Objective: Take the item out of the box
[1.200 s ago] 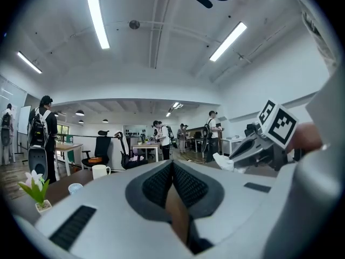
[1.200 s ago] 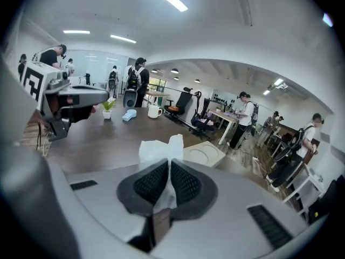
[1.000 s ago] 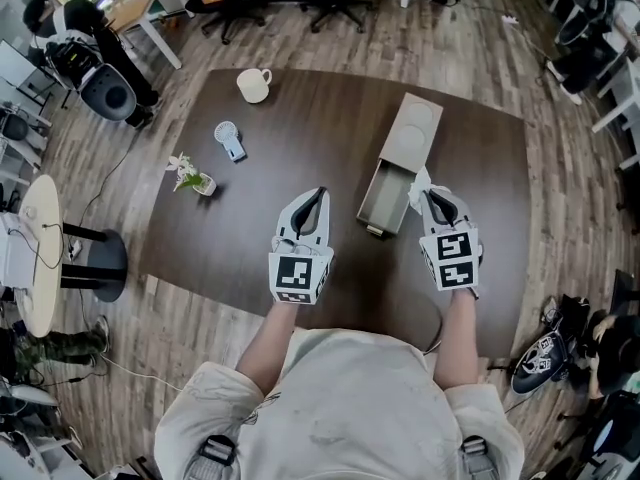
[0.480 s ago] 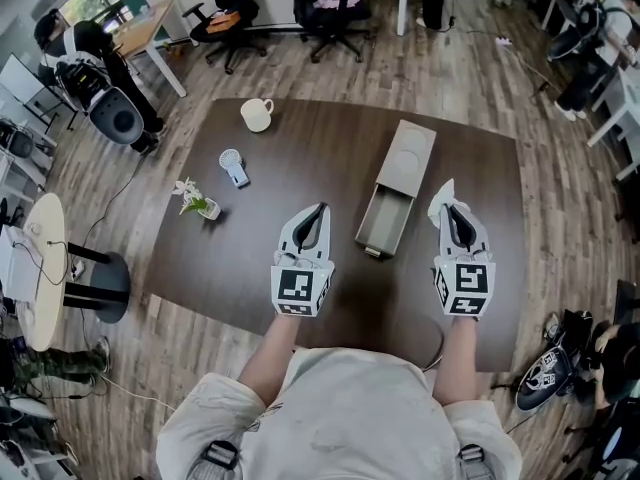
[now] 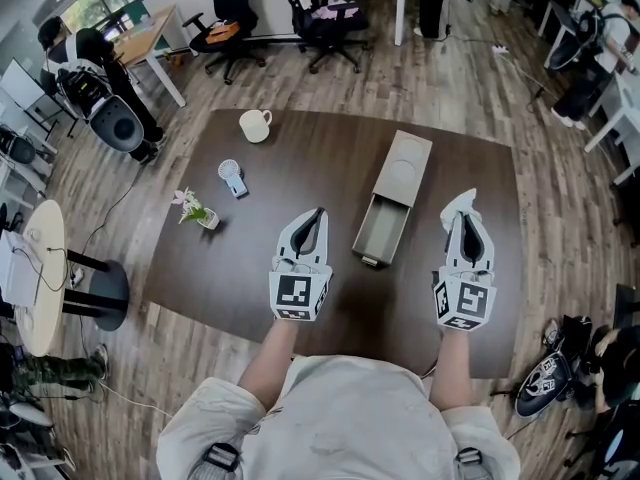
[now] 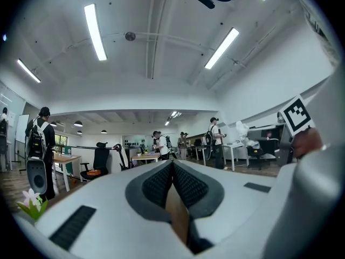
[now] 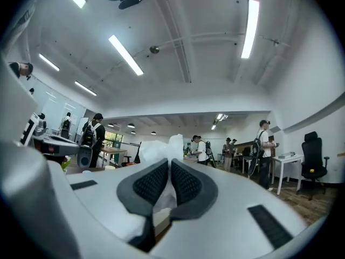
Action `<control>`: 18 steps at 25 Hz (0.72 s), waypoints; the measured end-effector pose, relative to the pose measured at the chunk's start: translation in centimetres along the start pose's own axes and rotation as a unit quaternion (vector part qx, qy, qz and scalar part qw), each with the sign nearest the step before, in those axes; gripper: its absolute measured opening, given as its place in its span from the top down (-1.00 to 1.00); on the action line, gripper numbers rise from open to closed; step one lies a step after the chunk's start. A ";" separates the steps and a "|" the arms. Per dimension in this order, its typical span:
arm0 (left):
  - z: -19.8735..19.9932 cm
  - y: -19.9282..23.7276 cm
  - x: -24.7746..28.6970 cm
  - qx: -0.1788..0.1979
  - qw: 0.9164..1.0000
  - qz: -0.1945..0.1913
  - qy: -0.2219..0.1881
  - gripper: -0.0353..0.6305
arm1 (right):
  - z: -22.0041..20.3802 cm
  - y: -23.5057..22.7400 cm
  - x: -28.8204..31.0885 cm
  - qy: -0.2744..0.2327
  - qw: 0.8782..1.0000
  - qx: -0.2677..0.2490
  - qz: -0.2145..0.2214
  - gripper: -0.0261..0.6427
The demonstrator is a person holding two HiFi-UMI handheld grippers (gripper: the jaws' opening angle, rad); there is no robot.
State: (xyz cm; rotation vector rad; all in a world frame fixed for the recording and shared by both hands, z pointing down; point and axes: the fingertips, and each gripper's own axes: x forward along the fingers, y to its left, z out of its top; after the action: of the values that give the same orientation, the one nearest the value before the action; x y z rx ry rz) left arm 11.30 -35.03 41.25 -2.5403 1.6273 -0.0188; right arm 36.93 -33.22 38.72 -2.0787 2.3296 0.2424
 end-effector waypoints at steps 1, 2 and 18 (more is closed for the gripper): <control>0.0 0.0 0.0 0.000 1.000 0.000 0.000 0.88 | 0.1 -0.1 -0.1 -0.004 1.000 0.000 -0.004 0.87; -0.1 0.0 0.0 -0.002 1.000 0.000 0.000 0.88 | 0.1 -0.1 -0.2 -0.005 1.000 -0.003 -0.005 0.87; -0.2 0.0 -0.2 -0.004 1.000 0.003 -0.001 0.88 | 0.1 0.4 -0.1 0.000 1.000 -0.013 0.008 0.86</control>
State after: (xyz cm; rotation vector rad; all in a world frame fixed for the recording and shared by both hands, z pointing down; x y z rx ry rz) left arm 11.25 -34.88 41.42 -2.5402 1.6380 -0.0075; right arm 36.56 -33.04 38.71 -2.0717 2.3573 0.2746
